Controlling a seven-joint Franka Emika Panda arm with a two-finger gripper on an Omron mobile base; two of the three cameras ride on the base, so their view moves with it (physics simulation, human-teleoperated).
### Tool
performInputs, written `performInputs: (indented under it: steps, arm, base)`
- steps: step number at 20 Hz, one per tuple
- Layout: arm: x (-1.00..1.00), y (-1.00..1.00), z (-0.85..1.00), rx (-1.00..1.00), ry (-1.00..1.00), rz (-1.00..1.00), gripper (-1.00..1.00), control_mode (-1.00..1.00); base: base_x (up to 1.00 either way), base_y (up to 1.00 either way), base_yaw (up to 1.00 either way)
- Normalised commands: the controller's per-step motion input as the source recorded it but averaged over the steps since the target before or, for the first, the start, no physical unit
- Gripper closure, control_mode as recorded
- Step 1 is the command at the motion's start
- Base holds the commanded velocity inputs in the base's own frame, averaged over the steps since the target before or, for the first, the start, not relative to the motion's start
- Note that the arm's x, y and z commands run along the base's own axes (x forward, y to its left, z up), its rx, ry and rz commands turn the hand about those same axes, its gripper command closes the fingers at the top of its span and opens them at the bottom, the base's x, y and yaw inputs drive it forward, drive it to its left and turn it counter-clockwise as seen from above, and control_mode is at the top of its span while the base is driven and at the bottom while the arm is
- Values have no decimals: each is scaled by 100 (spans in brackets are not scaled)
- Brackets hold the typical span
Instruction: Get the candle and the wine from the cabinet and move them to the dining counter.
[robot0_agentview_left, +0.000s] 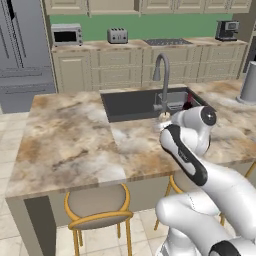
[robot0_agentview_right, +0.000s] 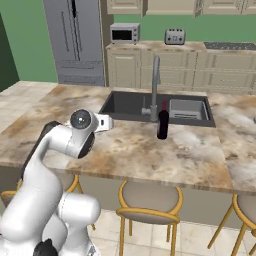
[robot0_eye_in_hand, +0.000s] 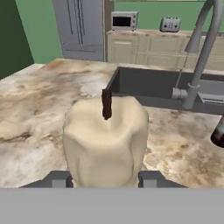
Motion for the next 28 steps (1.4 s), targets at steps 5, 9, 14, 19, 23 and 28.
performInputs:
  steps: [5,9,14,19,23,28]
  arm:
    - [55,0,-58,0,17,5,100,-100]
    - [50,0,-43,0,16,1,100,-100]
    - [49,0,-55,0,1,2,100,-100]
    - [47,0,-53,0,0,3,100,-100]
    - [41,0,-38,0,0,1,100,-100]
    - [37,0,-21,0,0,0,100,-100]
  base:
    - [0,0,0]
    - [0,0,0]
    - [0,0,0]
    - [0,0,0]
    - [0,0,0]
    - [0,0,0]
